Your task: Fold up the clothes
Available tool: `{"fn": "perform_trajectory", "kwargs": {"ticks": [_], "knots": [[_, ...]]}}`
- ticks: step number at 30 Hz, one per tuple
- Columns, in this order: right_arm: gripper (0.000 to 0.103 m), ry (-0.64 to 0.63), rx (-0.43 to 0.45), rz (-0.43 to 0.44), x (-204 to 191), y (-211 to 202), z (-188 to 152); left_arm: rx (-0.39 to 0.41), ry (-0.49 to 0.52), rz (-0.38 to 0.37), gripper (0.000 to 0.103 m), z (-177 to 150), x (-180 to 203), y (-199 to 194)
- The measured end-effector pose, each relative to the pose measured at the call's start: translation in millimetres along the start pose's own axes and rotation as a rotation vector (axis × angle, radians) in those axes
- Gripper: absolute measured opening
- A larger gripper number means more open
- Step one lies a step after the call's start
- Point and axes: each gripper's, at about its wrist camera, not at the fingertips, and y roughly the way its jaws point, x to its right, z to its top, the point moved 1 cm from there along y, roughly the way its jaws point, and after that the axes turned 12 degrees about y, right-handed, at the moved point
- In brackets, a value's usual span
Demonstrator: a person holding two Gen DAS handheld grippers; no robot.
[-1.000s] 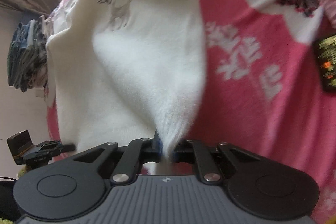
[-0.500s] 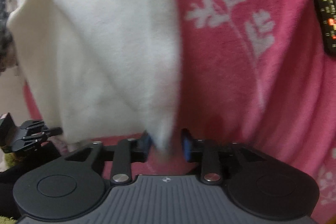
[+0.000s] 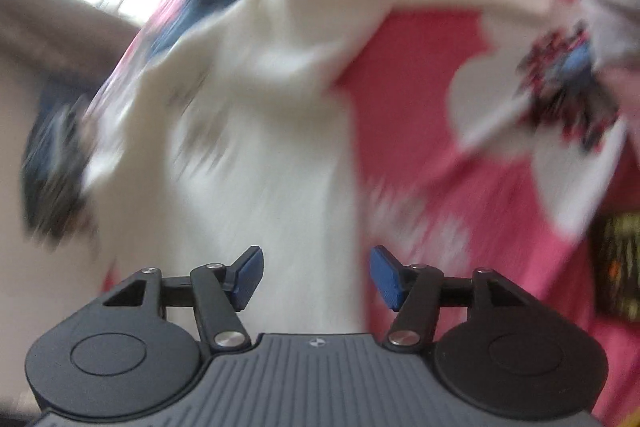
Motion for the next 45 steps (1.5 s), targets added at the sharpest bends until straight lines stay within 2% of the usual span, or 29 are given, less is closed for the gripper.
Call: {"fn": "perform_trajectory", "kwargs": {"ticks": [4, 7, 8, 10, 12, 13, 14, 15, 18, 20, 22, 24, 25, 27, 28, 30, 31, 32, 34, 38, 41, 43, 45], "knots": [[0.062, 0.148, 0.119, 0.058, 16.3, 34.7, 30.4, -0.006, 0.006, 0.004, 0.018, -2.6, -1.3, -1.4], [0.062, 0.266, 0.121, 0.195, 20.4, 68.0, 47.1, -0.009, -0.007, 0.004, 0.018, -2.4, -1.7, 0.0], [0.066, 0.255, 0.120, 0.201, 17.9, 74.8, 48.3, -0.010, -0.006, 0.006, 0.018, -2.5, -1.5, 0.8], [0.064, 0.229, 0.117, 0.210, 12.7, 88.0, 50.4, -0.012, 0.004, 0.010, 0.018, -2.3, -1.0, 2.3], [0.041, 0.094, 0.149, 0.103, -0.6, 89.3, 47.0, -0.015, 0.017, 0.013, 0.018, -1.9, -0.4, 3.9], [0.020, 0.028, 0.168, 0.044, -6.7, 87.4, 45.5, -0.017, 0.021, 0.014, 0.018, -1.8, -0.5, 4.5], [0.016, 0.003, 0.187, 0.031, -8.1, 82.8, 46.6, -0.020, 0.020, 0.013, 0.018, -1.7, -1.2, 4.1], [0.014, -0.022, 0.206, 0.019, -9.3, 78.2, 47.7, -0.024, 0.016, 0.010, 0.018, -1.4, -2.2, 3.8], [0.010, -0.046, 0.347, 0.044, -7.5, 52.2, 56.6, -0.037, 0.007, -0.002, 0.017, -0.2, -4.5, 4.3], [0.005, -0.050, 0.386, 0.056, -4.8, 42.1, 65.9, -0.050, 0.012, -0.004, 0.017, 1.0, -4.4, 5.0], [0.000, -0.088, 0.441, -0.034, -5.0, 44.1, 72.1, -0.064, 0.032, 0.002, 0.017, 2.6, -2.2, 6.3], [0.001, -0.089, 0.474, -0.193, 1.8, 58.2, 85.8, -0.079, 0.046, 0.006, 0.017, 4.6, -0.8, 7.1], [0.002, -0.042, 0.434, -0.213, 14.8, 64.3, 91.8, -0.085, 0.050, 0.006, 0.017, 5.6, -0.7, 7.0], [0.005, 0.072, 0.398, -0.150, 36.2, 57.0, 93.3, -0.095, 0.056, 0.005, 0.017, 7.0, -0.7, 6.3], [0.011, 0.109, 0.384, -0.082, 42.3, 50.0, 88.8, -0.096, 0.057, 0.005, 0.017, 7.1, -0.8, 6.4], [0.031, 0.142, 0.309, 0.053, 50.0, 32.1, 76.6, -0.097, 0.061, 0.003, 0.017, 6.6, -1.2, 6.4], [0.046, 0.137, 0.252, 0.094, 50.9, 24.8, 69.5, -0.098, 0.059, 0.002, 0.017, 6.3, -1.6, 6.8], [0.053, 0.123, 0.176, 0.112, 52.1, 19.0, 60.7, -0.099, 0.057, -0.001, 0.017, 6.4, -2.5, 7.3], [0.058, 0.104, 0.044, 0.093, 52.9, 21.5, 39.1, -0.103, 0.051, -0.009, 0.017, 7.0, -4.5, 7.7], [0.060, 0.075, -0.187, -0.021, 55.3, 39.3, -12.3, -0.102, 0.022, -0.008, 0.018, 8.2, -5.7, 7.9], [0.060, -0.016, -0.266, -0.056, 48.4, 47.0, -48.7, -0.077, 0.054, 0.025, 0.017, 4.6, 1.8, 7.1], [0.055, -0.058, -0.319, -0.078, 44.0, 48.2, -67.0, -0.057, 0.074, 0.047, 0.017, 0.9, 6.5, 6.3], [0.043, -0.067, -0.383, -0.104, 45.7, 52.5, -81.8, -0.039, 0.081, 0.063, 0.015, -2.1, 8.1, 5.1]]}}
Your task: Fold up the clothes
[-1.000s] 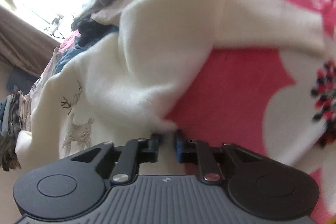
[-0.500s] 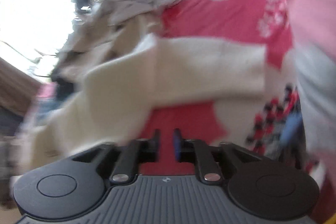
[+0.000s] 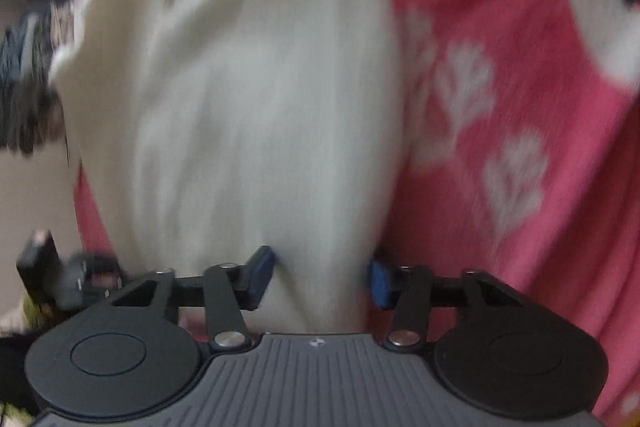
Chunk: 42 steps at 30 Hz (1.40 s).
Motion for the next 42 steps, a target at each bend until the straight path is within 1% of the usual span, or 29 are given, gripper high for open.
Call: {"fn": "perform_trajectory", "kwargs": {"ticks": [1, 2, 4, 5, 8, 9, 11, 14, 15, 18, 19, 20, 21, 22, 23, 24, 25, 27, 29, 31, 33, 35, 37, 38, 39, 40, 41, 42], "knots": [[0.028, -0.001, -0.008, -0.025, 1.1, 5.0, -4.7, 0.009, 0.006, 0.014, 0.014, -1.4, 1.5, -0.6], [0.019, -0.002, -0.015, -0.051, 2.3, 10.0, -9.3, 0.018, 0.012, 0.027, 0.012, -2.7, 3.3, -1.3], [0.015, -0.027, 0.023, -0.067, -1.7, 5.8, -15.7, 0.031, 0.021, 0.047, 0.010, -5.2, 8.7, -3.6], [0.014, -0.041, 0.043, -0.076, -5.1, 1.3, -18.2, 0.036, 0.017, 0.039, 0.008, -5.5, 9.6, -6.6], [0.013, -0.108, 0.094, -0.101, -20.7, -24.7, -28.4, 0.058, -0.001, -0.042, 0.007, -3.5, 11.0, -19.2], [0.013, -0.128, 0.103, -0.113, -24.4, -33.8, -32.2, 0.064, 0.009, -0.070, 0.007, -1.5, 13.6, -22.9], [0.013, -0.137, 0.107, -0.148, -29.3, -48.0, -28.1, 0.067, 0.055, -0.112, 0.007, 1.7, 22.2, -25.2], [0.013, -0.141, 0.098, -0.207, -34.5, -58.5, -20.0, 0.042, 0.147, -0.149, 0.007, 4.0, 39.3, -14.5], [0.013, -0.136, 0.099, -0.233, -31.4, -55.6, -15.5, 0.027, 0.168, -0.150, 0.007, 4.0, 42.1, -7.1], [0.017, -0.079, 0.050, -0.251, -16.5, -29.6, -4.5, -0.037, 0.206, -0.111, 0.009, 3.1, 39.2, 16.4], [0.028, -0.054, 0.039, -0.281, -11.1, -21.7, -1.0, -0.049, 0.196, -0.114, 0.009, 2.6, 35.2, 19.3], [0.036, -0.030, 0.028, -0.312, -5.7, -14.0, 2.4, -0.057, 0.180, -0.121, 0.010, 2.0, 31.3, 19.8], [0.037, -0.026, 0.019, -0.310, -2.6, -12.6, 3.7, -0.061, 0.165, -0.128, 0.013, 0.4, 28.9, 15.6], [0.039, -0.016, 0.027, -0.308, -1.4, -19.5, 2.8, -0.066, 0.165, -0.122, 0.016, -2.7, 28.1, 9.9], [0.045, -0.005, 0.035, -0.307, -0.1, -26.7, 1.9, -0.072, 0.165, -0.116, 0.020, -5.8, 27.2, 4.2], [0.046, 0.006, 0.043, -0.306, 1.1, -33.9, 0.9, -0.082, 0.166, -0.108, 0.020, -10.1, 26.2, -1.8], [0.046, 0.001, 0.058, -0.310, -0.2, -42.9, -1.9, -0.094, 0.168, -0.095, 0.020, -15.7, 24.0, -8.3], [0.045, -0.014, 0.123, -0.337, -6.8, -66.4, -8.9, -0.101, 0.168, -0.063, 0.020, -23.7, 17.3, -22.3], [0.042, -0.075, 0.238, -0.272, -23.3, -87.3, -15.4, -0.078, 0.176, -0.010, 0.020, -25.0, 12.3, -37.9], [0.041, -0.137, 0.352, -0.205, -39.9, -108.3, -22.0, -0.011, 0.185, 0.029, 0.020, -18.5, 11.4, -50.1], [0.041, -0.218, 0.462, -0.099, -54.1, -115.2, -27.4, 0.068, 0.198, 0.041, 0.020, -7.6, 13.1, -56.7], [0.041, -0.267, 0.531, -0.022, -74.6, -100.6, -27.0, 0.137, 0.211, 0.043, 0.020, 7.1, 20.8, -51.2], [0.041, -0.270, 0.536, -0.009, -81.5, -76.2, -21.8, 0.184, 0.233, 0.056, 0.020, 14.2, 28.7, -40.8], [0.041, -0.265, 0.531, -0.010, -82.7, -60.3, -21.2, 0.181, 0.244, 0.078, 0.020, 13.0, 30.8, -33.2], [0.041, -0.250, 0.524, -0.012, -82.3, -47.3, -22.5, 0.156, 0.254, 0.107, 0.021, 10.7, 28.9, -23.9], [0.039, -0.233, 0.507, -0.057, -78.0, -35.0, -27.2, 0.127, 0.260, 0.135, 0.021, 6.7, 25.9, -14.2], [0.039, -0.215, 0.490, -0.103, -73.6, -22.6, -32.1, 0.119, 0.262, 0.153, 0.020, 2.3, 23.6, -7.7], [0.039, -0.197, 0.472, -0.149, -69.3, -10.3, -37.0, 0.133, 0.261, 0.154, 0.021, -1.7, 21.4, -7.0]]}}
